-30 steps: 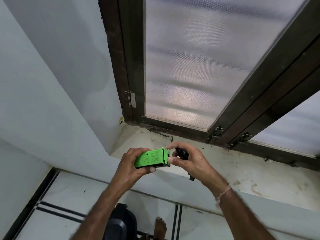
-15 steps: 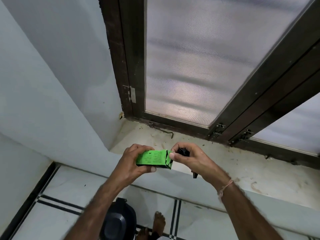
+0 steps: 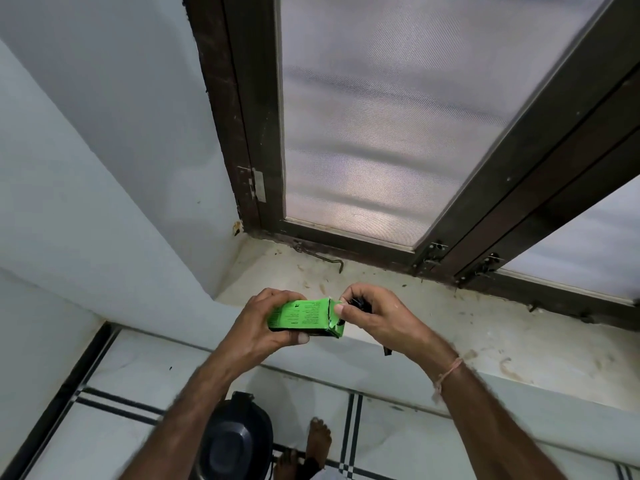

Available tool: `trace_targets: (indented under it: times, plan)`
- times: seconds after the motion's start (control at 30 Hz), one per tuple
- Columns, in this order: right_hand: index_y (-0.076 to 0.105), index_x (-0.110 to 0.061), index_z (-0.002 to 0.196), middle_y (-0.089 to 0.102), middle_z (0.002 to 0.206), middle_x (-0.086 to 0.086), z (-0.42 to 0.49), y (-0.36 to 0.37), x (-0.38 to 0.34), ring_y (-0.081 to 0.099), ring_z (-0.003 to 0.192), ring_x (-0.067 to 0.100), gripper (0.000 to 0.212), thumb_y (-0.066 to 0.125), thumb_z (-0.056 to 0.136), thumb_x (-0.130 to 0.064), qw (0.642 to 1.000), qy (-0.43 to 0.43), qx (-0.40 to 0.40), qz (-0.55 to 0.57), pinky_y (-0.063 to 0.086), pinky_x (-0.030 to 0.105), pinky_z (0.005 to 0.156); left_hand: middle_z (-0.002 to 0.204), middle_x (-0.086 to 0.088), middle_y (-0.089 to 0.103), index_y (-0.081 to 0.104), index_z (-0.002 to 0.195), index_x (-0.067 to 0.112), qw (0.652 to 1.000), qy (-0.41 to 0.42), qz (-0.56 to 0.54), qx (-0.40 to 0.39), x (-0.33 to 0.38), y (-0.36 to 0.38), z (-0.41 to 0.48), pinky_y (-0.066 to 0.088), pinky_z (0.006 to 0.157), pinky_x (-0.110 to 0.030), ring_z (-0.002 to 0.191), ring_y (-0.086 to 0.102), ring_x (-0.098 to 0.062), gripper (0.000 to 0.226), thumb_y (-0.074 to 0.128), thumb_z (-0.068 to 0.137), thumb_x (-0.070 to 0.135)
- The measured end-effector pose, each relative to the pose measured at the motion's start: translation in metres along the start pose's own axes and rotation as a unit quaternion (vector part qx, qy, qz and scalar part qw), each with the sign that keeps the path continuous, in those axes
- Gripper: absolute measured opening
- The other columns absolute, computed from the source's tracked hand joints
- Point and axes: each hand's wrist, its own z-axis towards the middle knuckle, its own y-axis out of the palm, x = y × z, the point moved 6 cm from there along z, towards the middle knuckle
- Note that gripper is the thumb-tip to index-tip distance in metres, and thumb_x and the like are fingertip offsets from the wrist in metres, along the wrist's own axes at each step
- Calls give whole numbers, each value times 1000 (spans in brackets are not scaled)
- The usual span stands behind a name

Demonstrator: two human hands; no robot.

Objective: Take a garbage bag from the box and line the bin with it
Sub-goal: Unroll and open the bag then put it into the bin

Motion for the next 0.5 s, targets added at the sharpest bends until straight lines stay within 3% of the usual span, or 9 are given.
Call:
trace_targets:
  times: [0.07,0.27,0.37,0.5]
  plan:
    - [69,-9,95,56,72,0,0,2,-1,46,65,12,21,69,101,-30,1000,-12,4,-9,40,31,59,118,18,59,65,121,48,1000,2,6,-9,2,3,0,47,92,-29,118,54,-13,58,87,67,52]
    - [71,-10,97,67,80,-1,-3,5,5,60,69,0,11,73,98,-20,994,-13,78,75,49,18,64,118,15,60,64,122,48,1000,7,11,25,9,7,-1,49,96,-36,118,54,-15,64,80,62,64]
    - [68,-16,107,66,83,-2,-9,8,12,63,71,0,13,74,96,-13,979,-13,125,158,50,13,61,116,12,61,67,124,41,998,-2,2,58,6,9,-1,50,95,-39,116,56,-17,64,85,64,54]
    - [72,-14,103,71,77,-7,-8,17,23,67,69,-3,12,74,94,-6,969,7,163,186,50,11,56,112,11,61,69,126,36,995,-17,37,89,-1,11,4,50,93,-38,114,55,-20,62,93,68,40]
